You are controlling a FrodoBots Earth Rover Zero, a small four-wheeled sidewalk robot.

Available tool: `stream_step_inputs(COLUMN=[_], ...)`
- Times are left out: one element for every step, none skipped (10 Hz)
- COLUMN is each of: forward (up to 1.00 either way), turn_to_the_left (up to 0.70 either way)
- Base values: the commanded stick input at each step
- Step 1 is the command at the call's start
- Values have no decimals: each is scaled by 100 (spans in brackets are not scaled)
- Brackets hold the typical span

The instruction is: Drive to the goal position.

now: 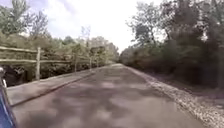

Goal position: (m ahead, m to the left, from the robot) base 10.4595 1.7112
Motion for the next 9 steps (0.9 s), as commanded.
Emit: stream_step_inputs(forward=[70,70,70,70,70,70,70,70,70], turn_to_the_left=[0,0,0,0,0,-26,-13,0,0])
